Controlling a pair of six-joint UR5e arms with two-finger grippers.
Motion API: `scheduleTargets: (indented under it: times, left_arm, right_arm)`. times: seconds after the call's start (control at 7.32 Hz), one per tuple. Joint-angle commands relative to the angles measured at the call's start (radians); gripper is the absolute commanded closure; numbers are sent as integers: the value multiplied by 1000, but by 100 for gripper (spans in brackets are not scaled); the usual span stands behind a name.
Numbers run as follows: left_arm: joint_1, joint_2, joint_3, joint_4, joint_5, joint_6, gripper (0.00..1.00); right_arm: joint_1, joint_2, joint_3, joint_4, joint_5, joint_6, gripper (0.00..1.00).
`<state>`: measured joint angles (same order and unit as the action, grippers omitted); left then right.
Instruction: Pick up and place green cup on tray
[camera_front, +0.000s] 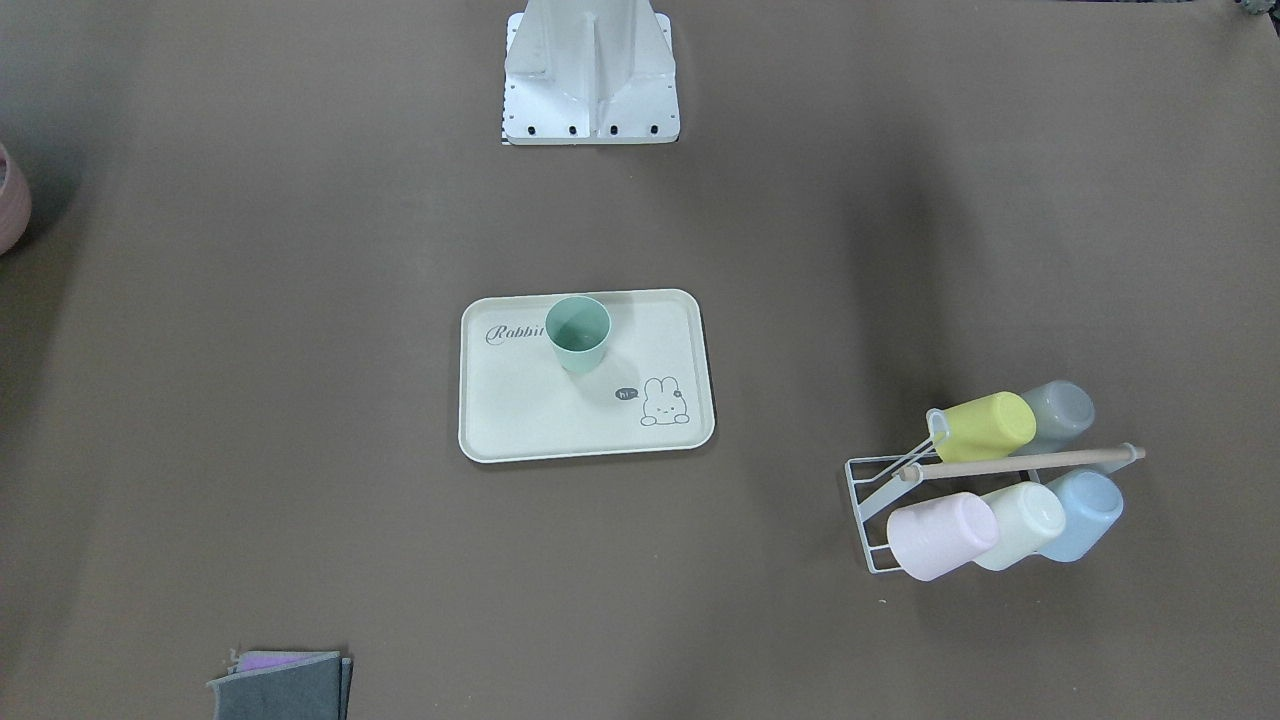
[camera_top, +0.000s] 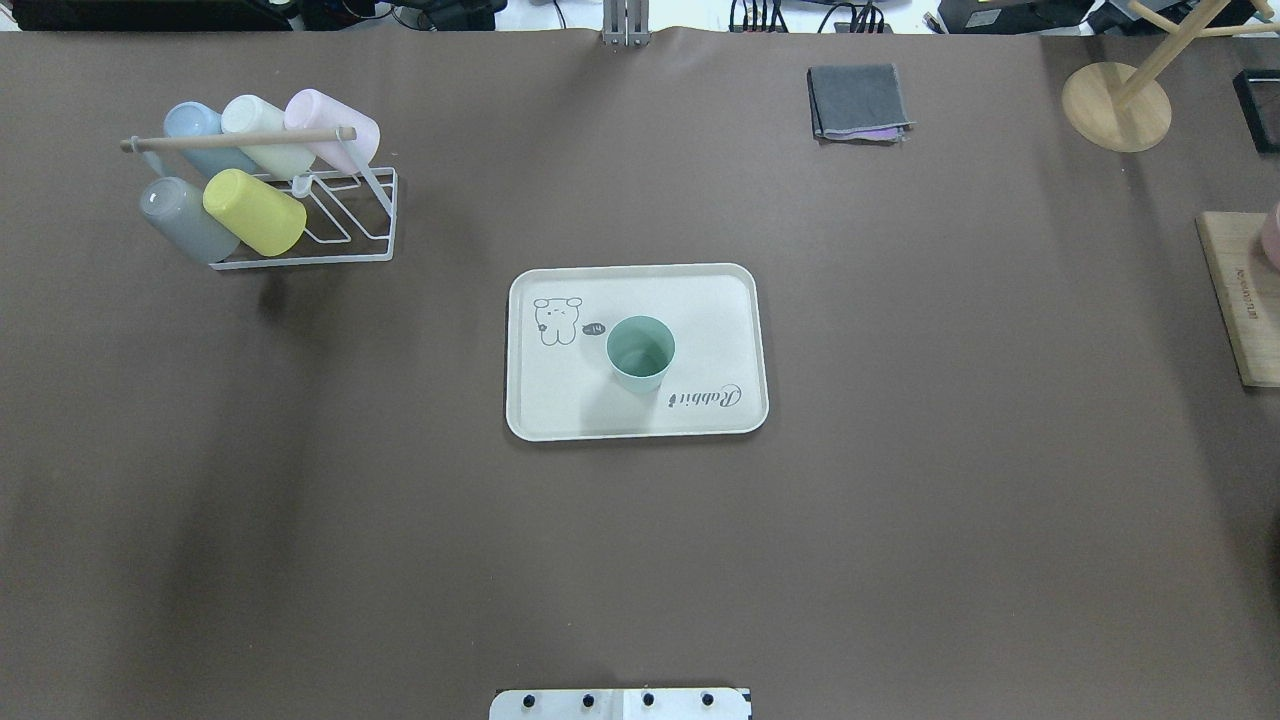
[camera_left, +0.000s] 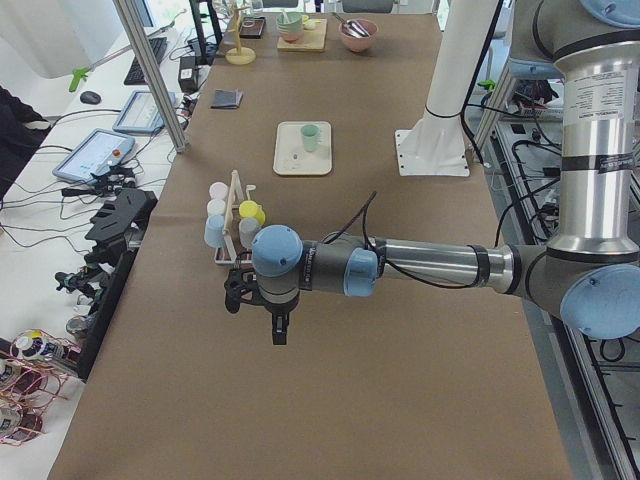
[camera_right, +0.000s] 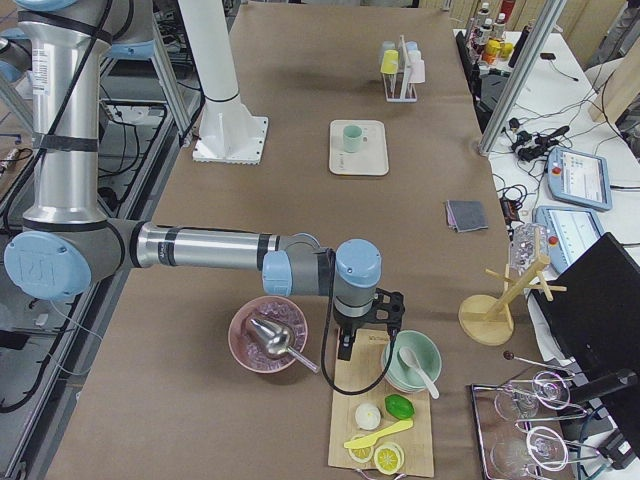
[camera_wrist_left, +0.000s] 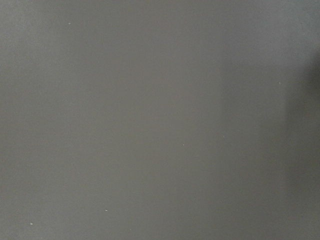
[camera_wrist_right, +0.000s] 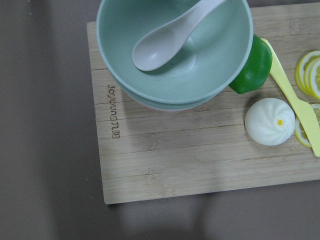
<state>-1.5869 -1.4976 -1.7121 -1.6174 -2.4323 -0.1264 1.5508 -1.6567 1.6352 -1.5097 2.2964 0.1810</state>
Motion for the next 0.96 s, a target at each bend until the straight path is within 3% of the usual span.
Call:
scheduleTargets:
  times: [0.0, 0.82]
  left_arm:
    - [2, -4, -4, 5, -1, 1, 2]
    - [-1, -1, -8, 11, -2, 1, 2]
  right_arm:
    - [0, 0, 0, 0, 0, 0, 0]
    - [0, 0, 0, 0, 0, -1, 0]
